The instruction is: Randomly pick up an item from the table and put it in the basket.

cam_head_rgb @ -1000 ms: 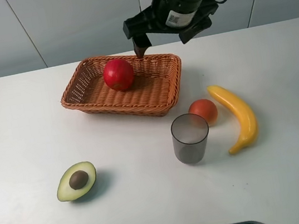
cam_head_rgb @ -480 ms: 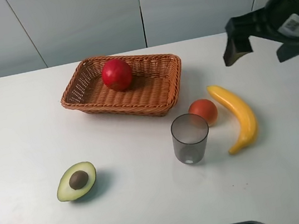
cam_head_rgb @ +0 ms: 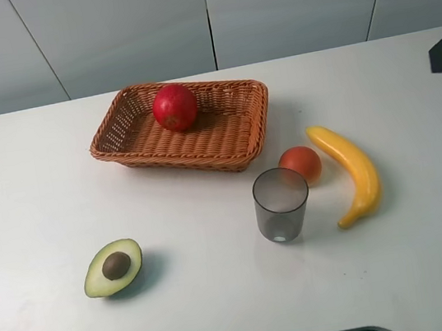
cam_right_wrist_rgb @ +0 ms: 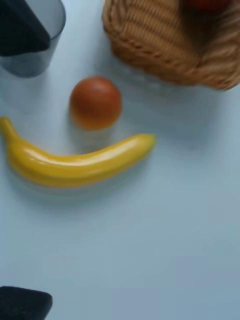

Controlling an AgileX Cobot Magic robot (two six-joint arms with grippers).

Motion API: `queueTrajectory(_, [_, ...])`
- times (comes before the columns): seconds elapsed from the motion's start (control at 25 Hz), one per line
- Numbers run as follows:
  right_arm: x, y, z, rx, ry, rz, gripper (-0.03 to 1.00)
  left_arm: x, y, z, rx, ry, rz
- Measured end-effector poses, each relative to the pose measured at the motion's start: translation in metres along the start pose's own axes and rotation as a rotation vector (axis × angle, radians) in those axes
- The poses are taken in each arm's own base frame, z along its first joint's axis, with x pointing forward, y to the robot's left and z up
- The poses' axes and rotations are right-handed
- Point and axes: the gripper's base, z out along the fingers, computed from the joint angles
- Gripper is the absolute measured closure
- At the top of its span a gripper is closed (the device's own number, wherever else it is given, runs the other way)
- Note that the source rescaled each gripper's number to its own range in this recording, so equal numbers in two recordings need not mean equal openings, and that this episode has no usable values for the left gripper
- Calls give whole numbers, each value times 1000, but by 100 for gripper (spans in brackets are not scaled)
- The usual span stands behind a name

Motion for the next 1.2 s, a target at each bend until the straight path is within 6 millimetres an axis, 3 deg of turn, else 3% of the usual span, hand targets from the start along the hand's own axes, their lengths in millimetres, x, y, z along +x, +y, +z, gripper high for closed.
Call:
queueTrajectory(0.2, [25,-7,-41,18,-126,-69,-3,0,0,0,0,0,0])
queueTrajectory(0.4, [59,-14,-59,19,-201,-118,-3,0,0,0,0,0,0])
queueTrajectory(0.68, [101,-21,-68,2,-334,-176,-3,0,0,0,0,0,0])
queueTrajectory(0.84, [111,-23,-75,-4,-401,-180,-3,0,0,0,0,0,2])
queueTrajectory(1.2, [120,-19,-68,-59,-335,-163,-3,0,0,0,0,-1,2])
